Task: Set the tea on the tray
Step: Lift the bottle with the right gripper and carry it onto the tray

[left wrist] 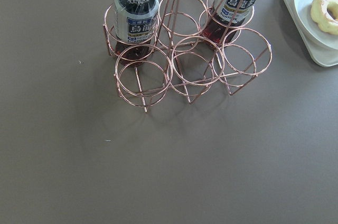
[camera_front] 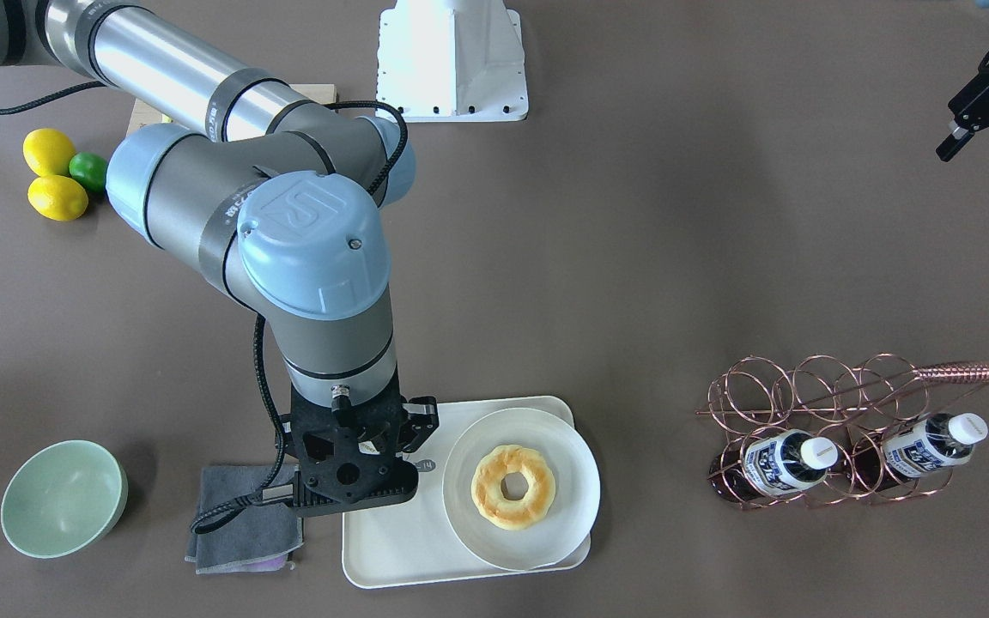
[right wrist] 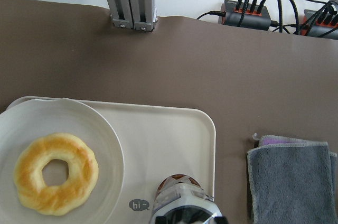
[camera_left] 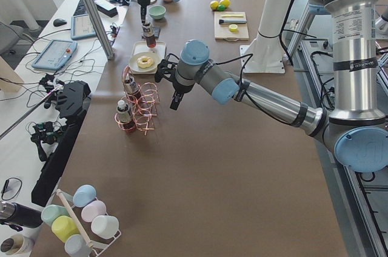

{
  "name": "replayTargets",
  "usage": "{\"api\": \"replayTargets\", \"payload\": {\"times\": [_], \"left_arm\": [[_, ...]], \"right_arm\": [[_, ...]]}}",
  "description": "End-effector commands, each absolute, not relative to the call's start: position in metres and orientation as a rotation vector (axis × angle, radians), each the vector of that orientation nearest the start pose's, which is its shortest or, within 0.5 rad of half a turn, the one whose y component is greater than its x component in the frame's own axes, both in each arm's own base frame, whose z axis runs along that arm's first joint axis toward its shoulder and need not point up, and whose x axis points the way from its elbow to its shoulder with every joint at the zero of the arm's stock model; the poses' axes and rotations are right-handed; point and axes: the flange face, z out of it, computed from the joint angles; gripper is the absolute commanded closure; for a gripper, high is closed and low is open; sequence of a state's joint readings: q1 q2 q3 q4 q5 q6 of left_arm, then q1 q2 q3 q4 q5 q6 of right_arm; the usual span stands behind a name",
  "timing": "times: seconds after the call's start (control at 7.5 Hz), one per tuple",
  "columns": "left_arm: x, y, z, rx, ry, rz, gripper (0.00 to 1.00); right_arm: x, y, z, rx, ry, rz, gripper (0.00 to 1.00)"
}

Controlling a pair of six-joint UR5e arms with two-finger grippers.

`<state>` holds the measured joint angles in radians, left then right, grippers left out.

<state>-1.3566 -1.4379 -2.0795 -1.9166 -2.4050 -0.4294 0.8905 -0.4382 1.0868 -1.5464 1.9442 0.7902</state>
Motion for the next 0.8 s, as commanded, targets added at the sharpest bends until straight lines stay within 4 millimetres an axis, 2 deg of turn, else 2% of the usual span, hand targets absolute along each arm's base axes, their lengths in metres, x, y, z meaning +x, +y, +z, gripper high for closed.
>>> {"api": "replayTargets", "payload": {"times": [0.0, 0.4, 0.53, 0.67], "left_arm": [[0.0323, -0.4308, 0.4256, 0.389, 0.965, 0.103, 0.03], [0.0323, -0.4308, 0.4256, 0.39, 0.965, 0.104, 0.03], [0.033, -0.4312, 0.4271, 0.386, 0.965, 0.104, 0.03], [0.033, -0.4312, 0.4271, 0.386, 0.965, 0.104, 0.03]], "right_arm": [[-0.4537, -0.7105, 0.1197, 0.255, -0.726, -0.027, 1.0], [-0.4571, -0.7127, 0.1239, 0.261, -0.735, -0.024, 1.0], [-0.4593, -0.7113, 0.1239, 0.26, -0.736, -0.027, 0.49], [-0.4601, -0.7104, 0.1233, 0.261, -0.736, -0.027, 0.43]]}}
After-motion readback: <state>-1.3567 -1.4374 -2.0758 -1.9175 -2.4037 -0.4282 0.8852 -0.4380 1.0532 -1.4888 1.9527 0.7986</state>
